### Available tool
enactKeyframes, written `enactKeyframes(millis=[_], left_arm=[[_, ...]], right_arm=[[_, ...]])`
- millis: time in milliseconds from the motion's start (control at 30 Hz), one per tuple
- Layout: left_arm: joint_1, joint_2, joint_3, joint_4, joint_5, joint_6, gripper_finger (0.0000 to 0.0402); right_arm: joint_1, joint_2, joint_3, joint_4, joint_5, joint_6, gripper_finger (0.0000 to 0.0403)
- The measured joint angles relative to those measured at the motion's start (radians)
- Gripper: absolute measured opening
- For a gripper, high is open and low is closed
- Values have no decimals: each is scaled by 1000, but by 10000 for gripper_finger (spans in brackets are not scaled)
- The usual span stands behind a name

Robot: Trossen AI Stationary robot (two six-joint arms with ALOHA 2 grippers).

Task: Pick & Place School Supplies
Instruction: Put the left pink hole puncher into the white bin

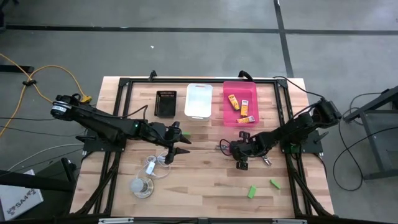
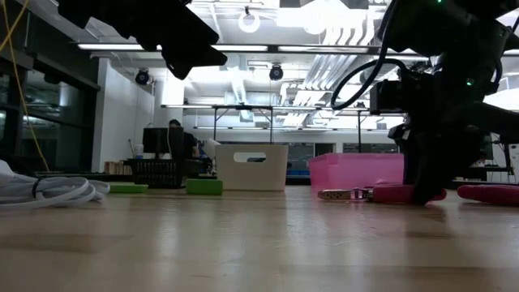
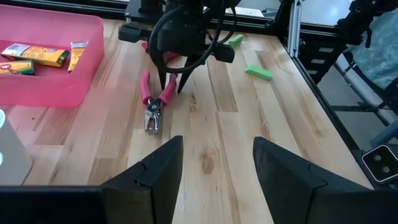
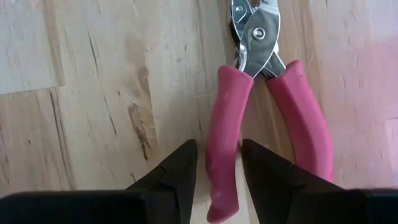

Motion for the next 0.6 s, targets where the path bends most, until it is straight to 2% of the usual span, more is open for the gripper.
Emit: enactKeyframes(millis=[600], left_arm=[[0, 0, 0, -2, 0, 0, 187]], right_arm=[[0, 2, -1, 14, -2, 0, 121]])
